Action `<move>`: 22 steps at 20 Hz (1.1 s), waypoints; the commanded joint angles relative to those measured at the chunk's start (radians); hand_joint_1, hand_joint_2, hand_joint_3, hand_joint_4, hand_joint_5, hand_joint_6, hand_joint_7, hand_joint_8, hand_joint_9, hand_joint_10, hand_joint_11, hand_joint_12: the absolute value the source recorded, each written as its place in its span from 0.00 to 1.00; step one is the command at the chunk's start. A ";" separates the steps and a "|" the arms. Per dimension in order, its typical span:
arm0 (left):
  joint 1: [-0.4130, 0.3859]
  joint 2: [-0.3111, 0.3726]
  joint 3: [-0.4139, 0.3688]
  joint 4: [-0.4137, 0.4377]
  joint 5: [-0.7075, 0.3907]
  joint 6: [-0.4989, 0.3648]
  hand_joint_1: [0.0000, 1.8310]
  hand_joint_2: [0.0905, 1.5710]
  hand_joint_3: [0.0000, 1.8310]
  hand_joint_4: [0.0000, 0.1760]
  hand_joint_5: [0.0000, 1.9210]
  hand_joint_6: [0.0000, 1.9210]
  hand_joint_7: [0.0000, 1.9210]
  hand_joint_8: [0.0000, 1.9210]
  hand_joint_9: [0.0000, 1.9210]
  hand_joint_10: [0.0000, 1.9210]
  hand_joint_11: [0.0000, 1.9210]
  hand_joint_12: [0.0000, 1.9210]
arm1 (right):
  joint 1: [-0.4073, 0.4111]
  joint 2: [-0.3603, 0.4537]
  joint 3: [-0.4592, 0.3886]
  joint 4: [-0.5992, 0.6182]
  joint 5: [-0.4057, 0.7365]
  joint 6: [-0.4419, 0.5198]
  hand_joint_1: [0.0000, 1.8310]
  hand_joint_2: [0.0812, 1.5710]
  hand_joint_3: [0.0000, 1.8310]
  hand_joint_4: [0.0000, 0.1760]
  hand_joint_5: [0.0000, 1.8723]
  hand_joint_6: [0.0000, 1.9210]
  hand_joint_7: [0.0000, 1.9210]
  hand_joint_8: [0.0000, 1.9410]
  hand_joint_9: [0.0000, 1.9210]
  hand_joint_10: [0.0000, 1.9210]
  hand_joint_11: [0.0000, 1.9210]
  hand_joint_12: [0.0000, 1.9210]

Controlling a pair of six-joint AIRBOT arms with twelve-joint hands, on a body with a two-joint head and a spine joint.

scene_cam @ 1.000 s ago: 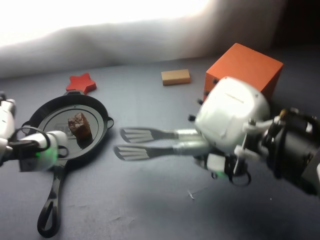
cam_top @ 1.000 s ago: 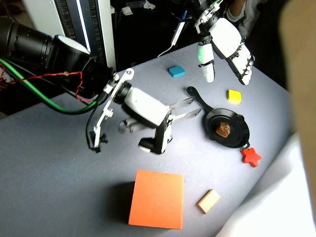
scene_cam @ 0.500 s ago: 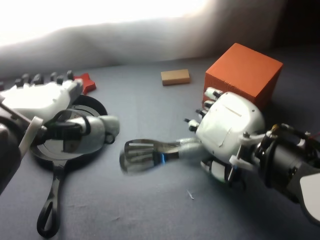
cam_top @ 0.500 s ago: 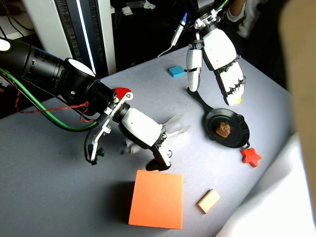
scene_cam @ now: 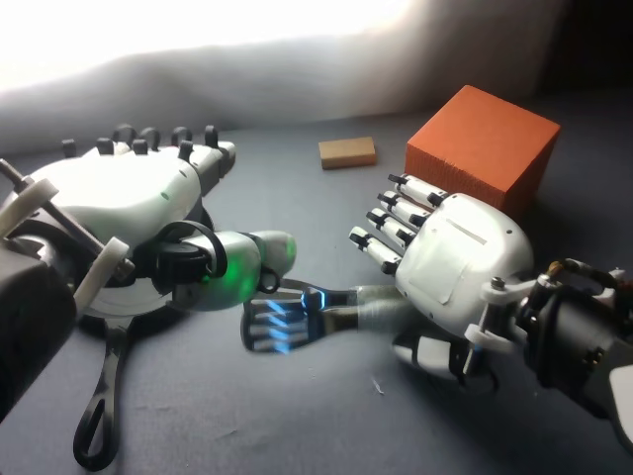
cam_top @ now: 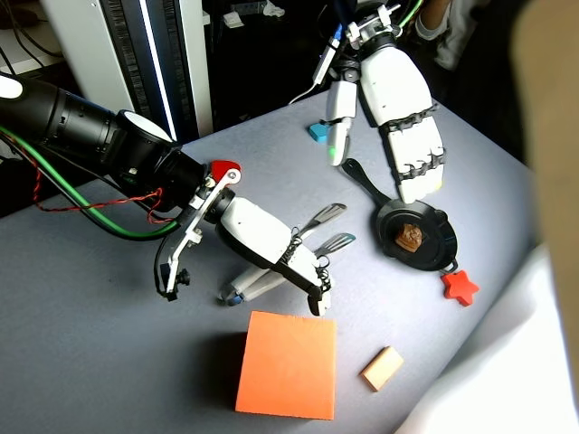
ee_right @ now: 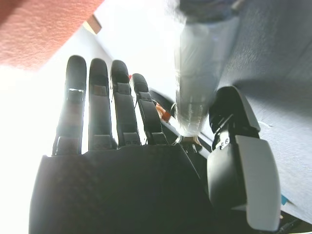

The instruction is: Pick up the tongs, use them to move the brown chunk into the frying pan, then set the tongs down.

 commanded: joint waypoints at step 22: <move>0.038 0.021 -0.063 0.151 -0.041 -0.065 0.10 0.82 0.00 0.00 0.27 0.02 0.31 0.01 0.28 0.03 0.00 0.63 | 0.323 0.540 -0.407 0.646 0.458 -0.255 0.08 0.75 0.00 0.00 0.38 0.18 0.46 0.15 0.30 0.50 0.03 0.87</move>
